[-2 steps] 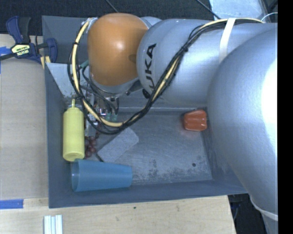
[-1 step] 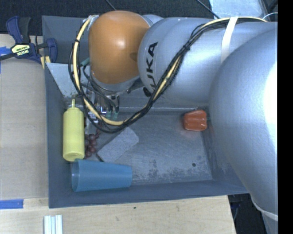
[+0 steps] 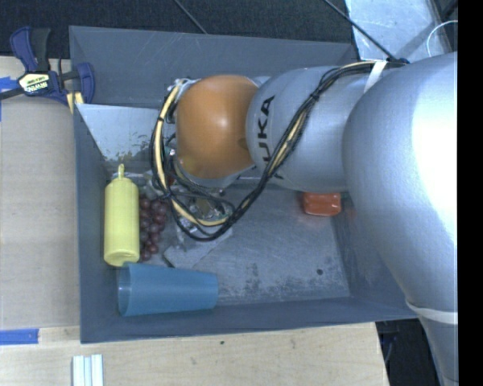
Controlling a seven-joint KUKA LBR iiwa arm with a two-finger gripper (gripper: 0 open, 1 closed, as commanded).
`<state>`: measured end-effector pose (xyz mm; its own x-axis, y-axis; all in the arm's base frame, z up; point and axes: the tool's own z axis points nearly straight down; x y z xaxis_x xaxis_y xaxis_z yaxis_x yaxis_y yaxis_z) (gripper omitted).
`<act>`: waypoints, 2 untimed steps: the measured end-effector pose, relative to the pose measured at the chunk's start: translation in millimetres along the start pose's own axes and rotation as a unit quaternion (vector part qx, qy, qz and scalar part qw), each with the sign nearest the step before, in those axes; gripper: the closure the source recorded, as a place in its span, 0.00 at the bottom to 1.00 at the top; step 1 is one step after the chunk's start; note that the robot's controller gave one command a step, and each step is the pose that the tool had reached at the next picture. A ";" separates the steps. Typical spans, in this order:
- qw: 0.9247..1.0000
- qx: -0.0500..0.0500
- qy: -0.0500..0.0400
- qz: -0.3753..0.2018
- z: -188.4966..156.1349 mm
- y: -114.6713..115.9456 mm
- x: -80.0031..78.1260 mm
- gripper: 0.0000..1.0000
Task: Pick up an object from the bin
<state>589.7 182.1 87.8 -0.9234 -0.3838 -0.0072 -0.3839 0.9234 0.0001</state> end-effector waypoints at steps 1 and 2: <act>0.999 0.001 -0.005 -0.039 12.8 11.0 -14.6 0.00; 1.000 -0.002 -0.004 -0.018 10.8 -6.3 -1.6 0.00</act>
Offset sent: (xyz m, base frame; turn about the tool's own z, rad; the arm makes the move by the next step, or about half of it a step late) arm 0.0026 -0.0060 -0.0123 -0.0383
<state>593.6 177.0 77.0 -0.9087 -0.4171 -0.0157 -0.4172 0.9088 0.0031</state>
